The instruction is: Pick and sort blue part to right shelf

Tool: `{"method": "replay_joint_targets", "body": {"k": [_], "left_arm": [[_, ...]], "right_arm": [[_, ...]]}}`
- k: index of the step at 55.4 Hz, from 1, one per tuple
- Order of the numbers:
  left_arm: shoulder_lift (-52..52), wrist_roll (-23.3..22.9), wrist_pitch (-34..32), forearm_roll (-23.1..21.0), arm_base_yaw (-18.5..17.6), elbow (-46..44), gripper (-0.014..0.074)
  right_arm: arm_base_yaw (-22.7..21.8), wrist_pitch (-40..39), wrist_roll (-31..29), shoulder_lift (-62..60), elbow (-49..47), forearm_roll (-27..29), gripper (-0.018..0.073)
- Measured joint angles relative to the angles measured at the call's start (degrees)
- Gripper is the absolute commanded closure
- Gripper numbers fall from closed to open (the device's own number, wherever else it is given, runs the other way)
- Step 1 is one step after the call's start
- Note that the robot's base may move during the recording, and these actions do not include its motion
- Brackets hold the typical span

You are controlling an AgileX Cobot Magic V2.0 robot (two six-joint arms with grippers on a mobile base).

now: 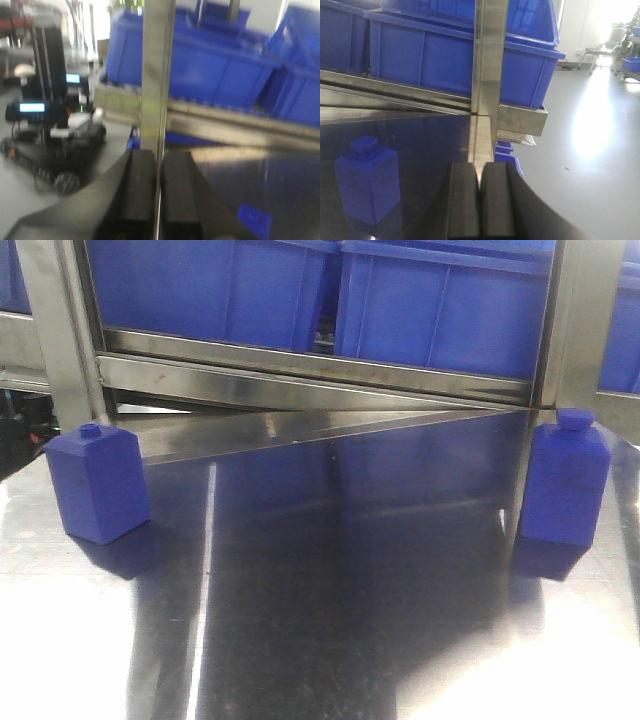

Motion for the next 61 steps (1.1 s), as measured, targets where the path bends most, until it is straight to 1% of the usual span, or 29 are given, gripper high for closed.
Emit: {"method": "replay_joint_targets", "body": {"k": [6, 8, 16, 24, 29, 34, 39, 45, 52, 61], "left_arm": [[7.95, 3.87, 7.17, -1.89, 0.00, -5.33, 0.0160], [10.45, 5.39, 9.04, -2.67, 0.00, -6.65, 0.0138], [20.50, 11.30, 15.64, -6.91, 0.00, -11.72, 0.0076], [31.64, 19.51, 21.69, -14.02, 0.00, -17.63, 0.0028], [38.48, 22.47, 25.18, -17.54, -0.41, -22.34, 0.0011], [45.19, 23.57, 27.86, -18.65, -2.17, -26.94, 0.0006], [52.06, 23.83, 30.39, -18.78, -4.90, -31.73, 0.0006], [59.33, 24.07, 32.32, -17.28, -8.76, -36.18, 0.0006], [66.41, 24.07, 32.70, -15.59, -12.47, -39.43, 0.0007], [72.54, 23.66, 32.70, -15.11, -14.38, -41.15, 0.0008]], "right_arm": [[0.00, -0.10, 0.00, 0.00, 0.00, 0.00, 0.0496], [0.00, -0.10, 0.00, 0.00, 0.00, 0.00, 0.0496], [0.00, -0.10, 0.00, 0.00, 0.00, 0.00, 0.0496], [0.00, -0.10, 0.00, 0.00, 0.00, 0.00, 0.0496], [0.00, -0.10, 0.00, 0.00, 0.00, 0.00, 0.0496], [0.00, -0.10, 0.00, 0.00, 0.00, 0.00, 0.0496], [0.00, -0.10, 0.00, 0.00, 0.00, 0.00, 0.0496], [0.00, -0.10, 0.00, 0.00, 0.00, 0.00, 0.0496], [0.00, -0.10, 0.00, 0.00, 0.00, 0.00, 0.0496], [0.00, -0.10, 0.00, 0.00, 0.00, 0.00, 0.0496]]}}
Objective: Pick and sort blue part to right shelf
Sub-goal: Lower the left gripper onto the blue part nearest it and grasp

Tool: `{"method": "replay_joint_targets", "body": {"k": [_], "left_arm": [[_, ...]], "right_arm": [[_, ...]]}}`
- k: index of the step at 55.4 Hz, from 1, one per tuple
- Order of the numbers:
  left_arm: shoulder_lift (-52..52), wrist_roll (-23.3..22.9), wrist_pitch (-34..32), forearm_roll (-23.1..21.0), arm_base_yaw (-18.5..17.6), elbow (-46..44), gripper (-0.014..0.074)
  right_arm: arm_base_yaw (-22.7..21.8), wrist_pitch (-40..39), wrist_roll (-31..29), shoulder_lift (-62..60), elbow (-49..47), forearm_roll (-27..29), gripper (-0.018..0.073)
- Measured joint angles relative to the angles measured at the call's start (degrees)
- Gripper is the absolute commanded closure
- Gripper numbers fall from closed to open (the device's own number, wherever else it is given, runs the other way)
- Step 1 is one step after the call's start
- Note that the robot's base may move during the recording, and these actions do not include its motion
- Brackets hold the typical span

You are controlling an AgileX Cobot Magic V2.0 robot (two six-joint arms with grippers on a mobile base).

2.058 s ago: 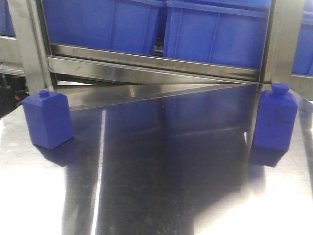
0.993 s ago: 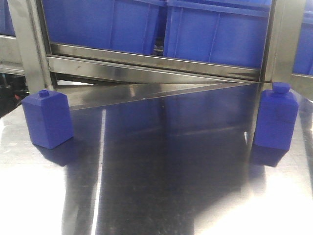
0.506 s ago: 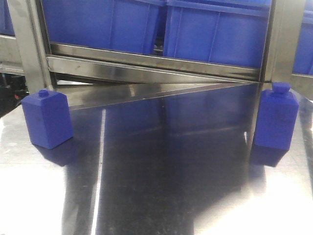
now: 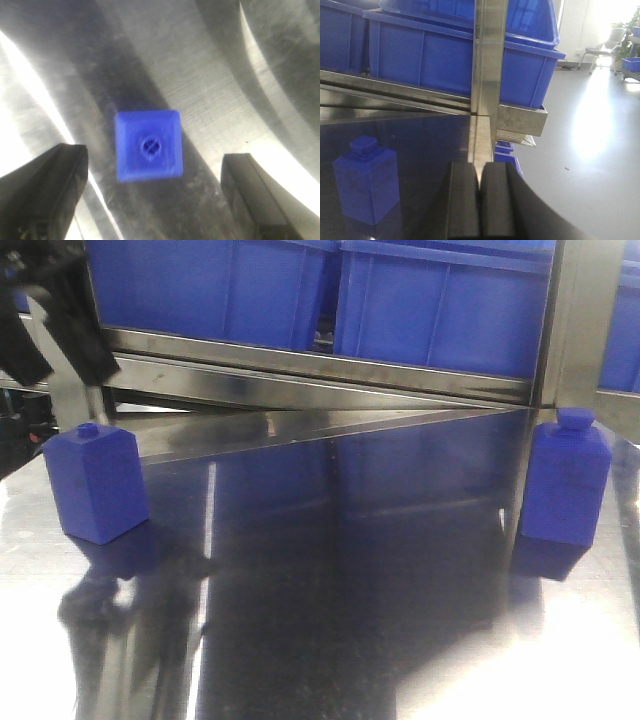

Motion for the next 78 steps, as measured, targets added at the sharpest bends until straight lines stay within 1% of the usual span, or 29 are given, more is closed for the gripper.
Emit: {"method": "replay_joint_targets", "body": {"k": [9, 27, 37, 41, 56, 60, 78], "left_arm": [[3.24, -1.76, 0.00, 0.93, -0.14, -0.09, 0.0008], [8.52, -1.98, -0.71, 1.18, -0.49, -0.13, 0.0008], [10.56, -1.98, -0.70, 1.39, -1.25, -0.22, 0.0014], [11.13, -1.98, -0.25, 1.51, -1.34, -0.22, 0.0043], [11.38, -1.98, 0.25, 1.83, -1.59, -0.22, 0.0236], [11.38, -1.98, 0.25, 1.98, -1.59, -0.35, 0.0269], [11.38, -1.98, 1.09, 1.98, -1.59, -0.58, 0.0274]], "right_arm": [[0.00, 0.00, 0.00, 0.00, 0.00, 0.00, 0.0496], [0.00, 0.00, 0.00, 0.00, 0.00, 0.00, 0.0496], [0.00, 0.00, 0.00, 0.00, 0.00, 0.00, 0.0496], [0.00, 0.00, 0.00, 0.00, 0.00, 0.00, 0.0496], [0.00, -1.01, 0.00, 0.00, 0.00, 0.00, 0.0496], [0.00, -1.68, 0.00, 0.00, 0.00, 0.00, 0.0496], [0.00, -2.19, 0.00, 0.00, 0.00, 0.00, 0.0496]]}}
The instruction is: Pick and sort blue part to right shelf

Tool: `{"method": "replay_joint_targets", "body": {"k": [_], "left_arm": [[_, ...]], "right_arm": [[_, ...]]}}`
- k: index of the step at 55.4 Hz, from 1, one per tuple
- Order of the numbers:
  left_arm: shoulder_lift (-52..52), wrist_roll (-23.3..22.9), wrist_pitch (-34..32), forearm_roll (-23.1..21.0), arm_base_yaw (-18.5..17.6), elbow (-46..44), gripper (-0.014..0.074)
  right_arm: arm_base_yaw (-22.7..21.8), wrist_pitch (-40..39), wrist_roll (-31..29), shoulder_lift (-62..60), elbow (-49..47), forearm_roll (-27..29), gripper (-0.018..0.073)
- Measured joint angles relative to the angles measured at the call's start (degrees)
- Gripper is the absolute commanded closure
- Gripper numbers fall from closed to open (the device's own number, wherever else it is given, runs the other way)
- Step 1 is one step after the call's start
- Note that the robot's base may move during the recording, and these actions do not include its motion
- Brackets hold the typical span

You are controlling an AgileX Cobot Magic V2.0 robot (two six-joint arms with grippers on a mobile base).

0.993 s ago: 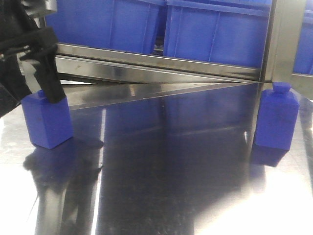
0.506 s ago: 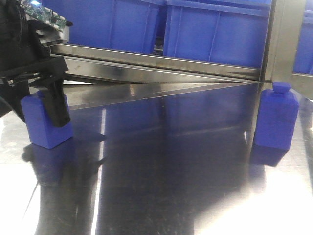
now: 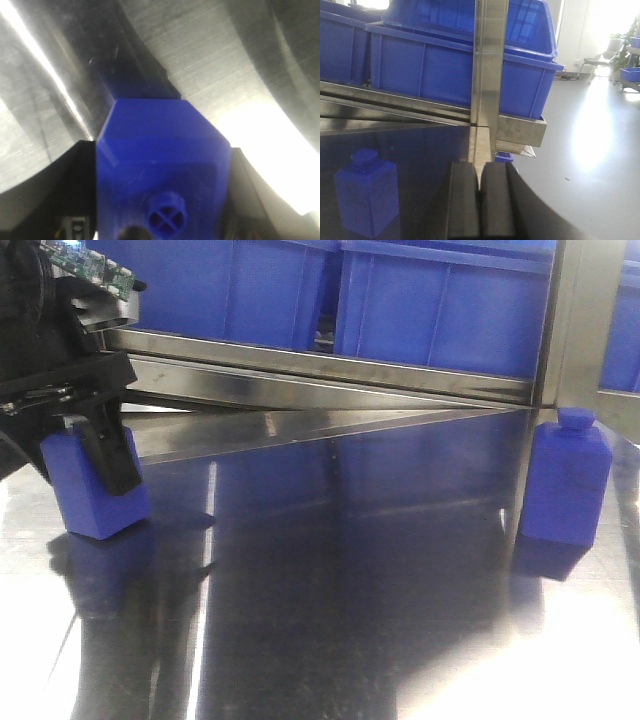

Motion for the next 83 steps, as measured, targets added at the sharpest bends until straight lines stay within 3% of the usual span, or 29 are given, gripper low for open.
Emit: {"method": "replay_joint_targets", "body": {"k": [9, 20, 39, 44, 54, 59, 69, 83], "left_arm": [[-2.71, -0.04, 0.35, 0.17, 0.00, 0.00, 0.0274], [-15.27, -1.35, -2.72, 0.27, 0.00, 0.24, 0.0274], [-38.89, -2.58, -14.29, 0.40, 0.00, 12.28, 0.0274], [-44.02, -2.80, -17.31, 0.40, 0.00, 16.62, 0.0274], [-55.25, -2.93, -23.12, 0.40, 0.00, 25.03, 0.0274], [-59.86, -2.93, -24.45, 0.40, 0.00, 28.47, 0.0274], [-65.48, -3.04, -24.97, 0.40, 0.00, 32.19, 0.0274], [-66.77, -3.04, -23.41, -0.06, 0.00, 32.92, 0.0274]], "right_arm": [[0.00, 0.00, 0.00, 0.00, 0.00, 0.76, 0.0496], [0.00, 0.51, 0.00, 0.00, -1.06, 5.17, 0.0496], [1.10, 20.16, -0.38, 7.36, -20.17, 5.44, 0.0476], [3.46, 23.67, -1.27, 12.24, -24.83, 5.55, 0.0406], [10.84, 29.79, -2.08, 22.10, -33.70, 6.89, 0.0066], [15.29, 31.92, -2.08, 27.37, -36.99, 7.60, -0.0042], [21.39, 30.82, -2.08, 34.90, -38.75, 7.96, -0.0057], [22.10, 28.80, -2.13, 42.89, -42.69, 10.00, -0.0057]]}}
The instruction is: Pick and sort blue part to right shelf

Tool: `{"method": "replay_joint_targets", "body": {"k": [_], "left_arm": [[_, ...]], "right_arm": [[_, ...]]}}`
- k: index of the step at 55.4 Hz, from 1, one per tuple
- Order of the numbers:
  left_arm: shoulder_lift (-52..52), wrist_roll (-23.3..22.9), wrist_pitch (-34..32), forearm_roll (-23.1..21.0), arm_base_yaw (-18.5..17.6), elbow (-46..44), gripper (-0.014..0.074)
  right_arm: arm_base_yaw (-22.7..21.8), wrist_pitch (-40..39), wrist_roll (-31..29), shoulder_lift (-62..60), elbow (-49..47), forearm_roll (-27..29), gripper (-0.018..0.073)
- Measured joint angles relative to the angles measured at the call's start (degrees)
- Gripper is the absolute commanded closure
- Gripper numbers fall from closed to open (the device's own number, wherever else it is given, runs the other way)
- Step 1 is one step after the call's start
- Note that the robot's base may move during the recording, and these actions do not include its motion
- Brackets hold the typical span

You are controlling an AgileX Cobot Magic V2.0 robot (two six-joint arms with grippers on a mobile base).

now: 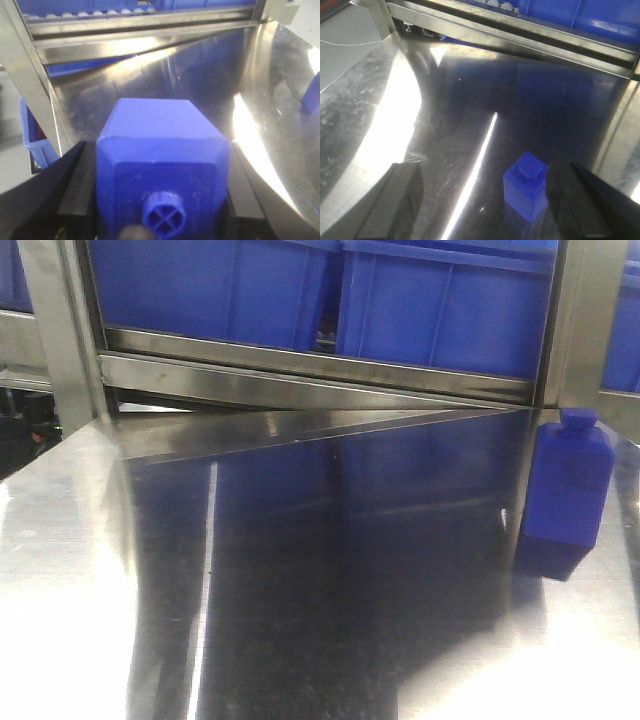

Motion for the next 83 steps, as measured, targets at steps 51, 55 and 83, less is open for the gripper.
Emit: {"method": "replay_joint_targets", "body": {"k": [51, 55, 83], "left_arm": [[0.00, 0.00, 1.11, -0.64, -0.15, 0.00, 0.0275], [0.00, 0.00, 1.11, -0.64, -0.15, 0.00, 0.0274], [0.00, 0.00, 1.36, -0.64, -0.15, 0.28, 0.0275]], "right_arm": [[-0.02, 36.47, 33.68, 49.28, -36.12, -14.77, -0.0057], [-0.02, 35.57, 34.37, 51.46, -36.12, -14.77, -0.0057], [-0.02, 33.27, 36.98, 61.37, -35.50, -14.77, 0.0122]]}}
